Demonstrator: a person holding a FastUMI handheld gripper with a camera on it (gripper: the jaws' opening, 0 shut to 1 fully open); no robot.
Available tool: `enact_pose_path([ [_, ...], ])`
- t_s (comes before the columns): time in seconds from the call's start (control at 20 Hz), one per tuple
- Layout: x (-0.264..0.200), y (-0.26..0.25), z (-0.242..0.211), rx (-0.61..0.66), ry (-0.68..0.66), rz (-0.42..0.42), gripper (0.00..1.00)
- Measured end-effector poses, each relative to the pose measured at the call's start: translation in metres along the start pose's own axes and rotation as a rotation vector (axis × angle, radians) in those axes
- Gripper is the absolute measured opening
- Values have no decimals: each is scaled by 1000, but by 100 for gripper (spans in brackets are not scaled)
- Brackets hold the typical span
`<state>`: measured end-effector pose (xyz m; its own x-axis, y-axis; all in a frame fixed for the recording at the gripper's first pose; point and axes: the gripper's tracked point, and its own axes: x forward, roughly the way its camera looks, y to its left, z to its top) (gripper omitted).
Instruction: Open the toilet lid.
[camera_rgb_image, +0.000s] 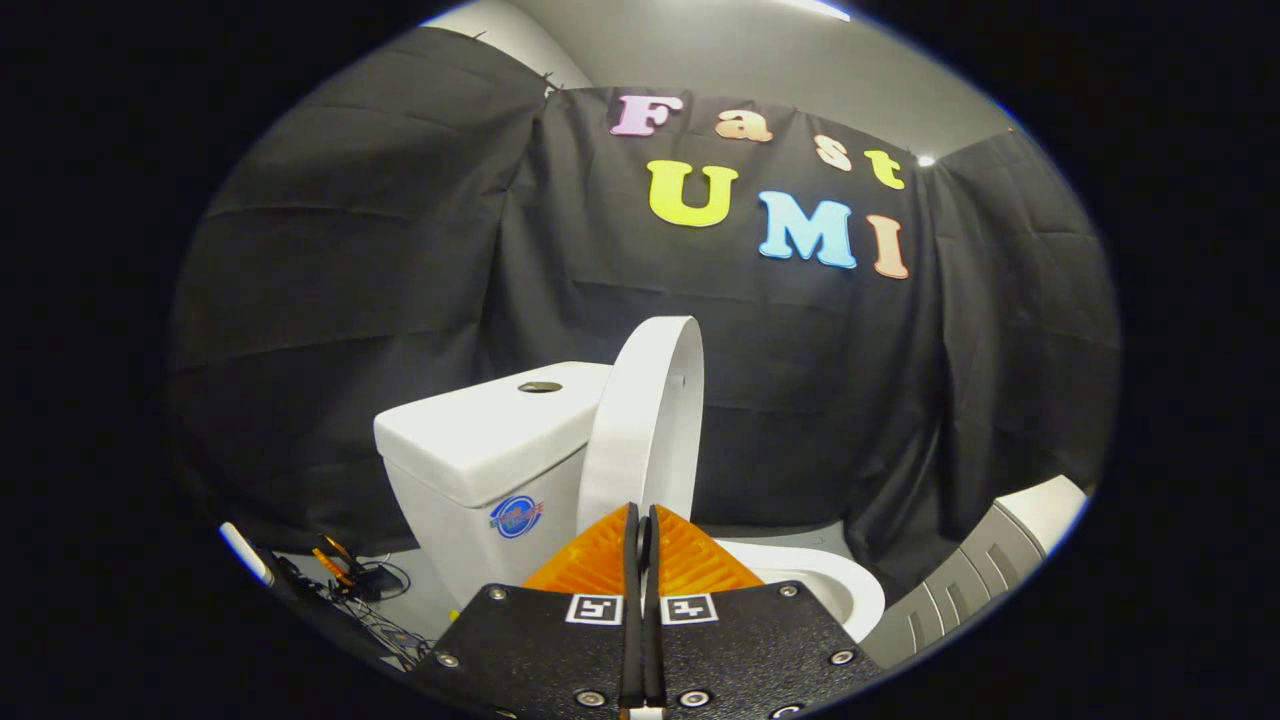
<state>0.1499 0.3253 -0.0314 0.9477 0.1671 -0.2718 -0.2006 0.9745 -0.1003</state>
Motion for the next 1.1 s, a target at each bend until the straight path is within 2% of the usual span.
enact_pose_path([
  [0.4,9,36,4,-38,-8,83,0],
  [0.6,9,34,6,-84,-15,78,0],
  [0.8,8,23,4,-43,-24,93,2],
  [0.9,8,20,4,-1,-14,136,4],
  [1.0,6,24,6,41,-13,194,11],
  [1.05,5,25,11,46,-27,213,18],
  [1.1,-2,19,18,32,-51,204,24],
])
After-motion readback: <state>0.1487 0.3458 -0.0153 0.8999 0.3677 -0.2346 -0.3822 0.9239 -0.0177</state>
